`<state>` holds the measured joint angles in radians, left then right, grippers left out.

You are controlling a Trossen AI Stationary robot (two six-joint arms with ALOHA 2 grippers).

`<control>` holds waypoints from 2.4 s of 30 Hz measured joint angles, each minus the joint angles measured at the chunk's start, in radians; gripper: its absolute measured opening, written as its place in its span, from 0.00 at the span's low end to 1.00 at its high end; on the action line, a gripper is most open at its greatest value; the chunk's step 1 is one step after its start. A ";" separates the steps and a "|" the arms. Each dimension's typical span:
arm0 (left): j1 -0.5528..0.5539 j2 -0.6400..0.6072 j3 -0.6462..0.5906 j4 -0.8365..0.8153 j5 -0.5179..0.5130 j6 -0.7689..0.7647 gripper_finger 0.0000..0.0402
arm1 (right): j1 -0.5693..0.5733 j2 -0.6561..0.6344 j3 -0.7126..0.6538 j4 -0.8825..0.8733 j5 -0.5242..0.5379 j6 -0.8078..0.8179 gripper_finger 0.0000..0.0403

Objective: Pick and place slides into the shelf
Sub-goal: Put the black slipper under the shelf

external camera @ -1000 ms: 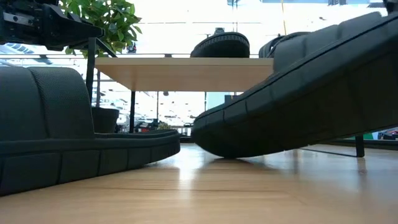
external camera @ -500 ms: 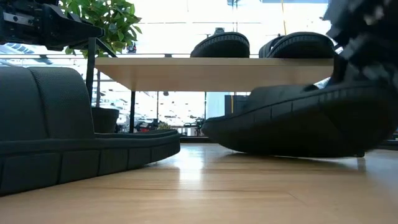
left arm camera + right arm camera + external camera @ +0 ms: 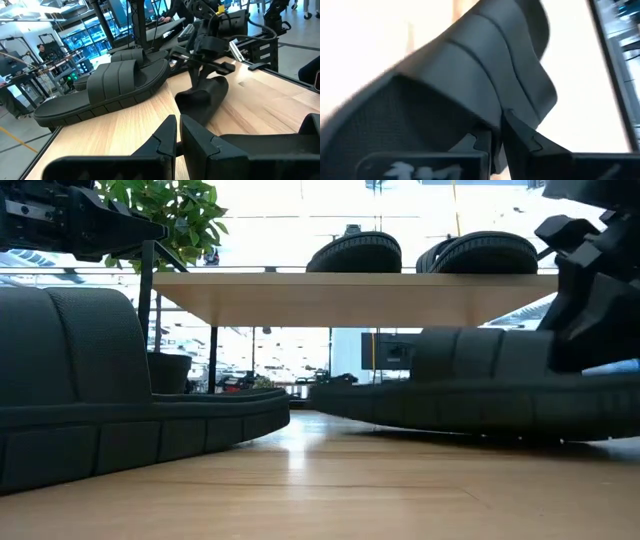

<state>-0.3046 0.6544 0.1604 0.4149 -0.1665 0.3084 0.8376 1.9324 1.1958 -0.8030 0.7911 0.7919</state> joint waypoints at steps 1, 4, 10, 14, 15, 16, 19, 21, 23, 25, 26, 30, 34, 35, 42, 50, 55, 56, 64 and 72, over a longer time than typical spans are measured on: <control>0.000 0.000 0.000 0.000 0.000 0.000 0.08 | 0.000 0.000 0.002 0.010 -0.015 -0.004 0.06; 0.000 0.000 0.000 0.000 0.000 -0.001 0.08 | 0.000 0.000 0.006 0.058 -0.067 -0.050 0.10; 0.000 0.000 0.000 0.000 0.000 -0.003 0.08 | 0.008 -0.028 0.004 0.107 -0.119 -0.094 0.23; 0.000 0.000 0.000 0.000 0.000 -0.003 0.08 | 0.023 -0.070 0.003 0.123 -0.140 -0.062 0.33; 0.000 0.000 0.000 0.000 0.000 -0.003 0.08 | 0.027 -0.085 0.003 0.126 -0.141 -0.048 0.34; 0.000 0.000 0.000 0.000 0.000 -0.003 0.08 | 0.035 -0.100 0.003 0.126 -0.132 -0.034 0.36; 0.000 0.000 0.000 0.000 0.000 -0.002 0.08 | 0.058 -0.137 0.003 0.126 -0.078 -0.035 0.38; 0.000 0.000 0.000 0.001 0.000 -0.002 0.08 | 0.075 -0.158 0.003 0.121 -0.055 -0.049 0.38; 0.000 0.000 0.000 0.001 0.000 -0.002 0.08 | 0.091 -0.177 0.003 0.113 -0.060 -0.065 0.38; 0.000 0.000 0.000 0.001 0.000 -0.003 0.08 | 0.108 -0.191 0.004 0.102 -0.090 -0.063 0.37; 0.000 0.000 0.000 0.001 0.000 -0.003 0.08 | 0.117 -0.199 0.004 0.089 -0.122 -0.055 0.37; 0.000 0.000 0.000 0.001 0.000 -0.015 0.08 | 0.149 -0.208 0.003 0.010 -0.209 0.056 0.37; 0.000 0.000 0.000 0.001 0.001 -0.019 0.08 | 0.161 -0.206 -0.037 -0.003 -0.235 0.154 0.37; 0.000 0.000 0.000 0.001 0.001 -0.018 0.08 | 0.157 -0.205 -0.055 0.012 -0.252 0.174 0.37; 0.000 0.000 0.000 0.002 0.001 0.000 0.08 | 0.099 -0.204 -0.194 0.162 -0.269 0.201 0.37; 0.000 0.000 0.000 0.004 0.001 -0.003 0.08 | 0.054 -0.207 -0.298 0.356 -0.287 0.175 0.37; 0.000 0.000 0.000 0.005 0.000 -0.012 0.08 | 0.045 -0.205 -0.315 0.547 -0.294 0.055 0.37; 0.000 0.000 0.000 0.005 0.000 -0.017 0.08 | 0.045 -0.206 -0.315 0.573 -0.294 0.027 0.37; 0.000 0.000 0.000 0.004 0.000 -0.023 0.08 | 0.046 -0.206 -0.315 0.663 -0.304 -0.103 0.37; 0.000 0.000 0.000 0.004 0.000 -0.023 0.08 | 0.075 -0.275 -0.315 0.662 -0.293 -0.123 0.37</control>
<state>-0.3042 0.6542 0.1604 0.4187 -0.1661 0.2852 0.9121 1.6574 0.8806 -0.1408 0.4984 0.6692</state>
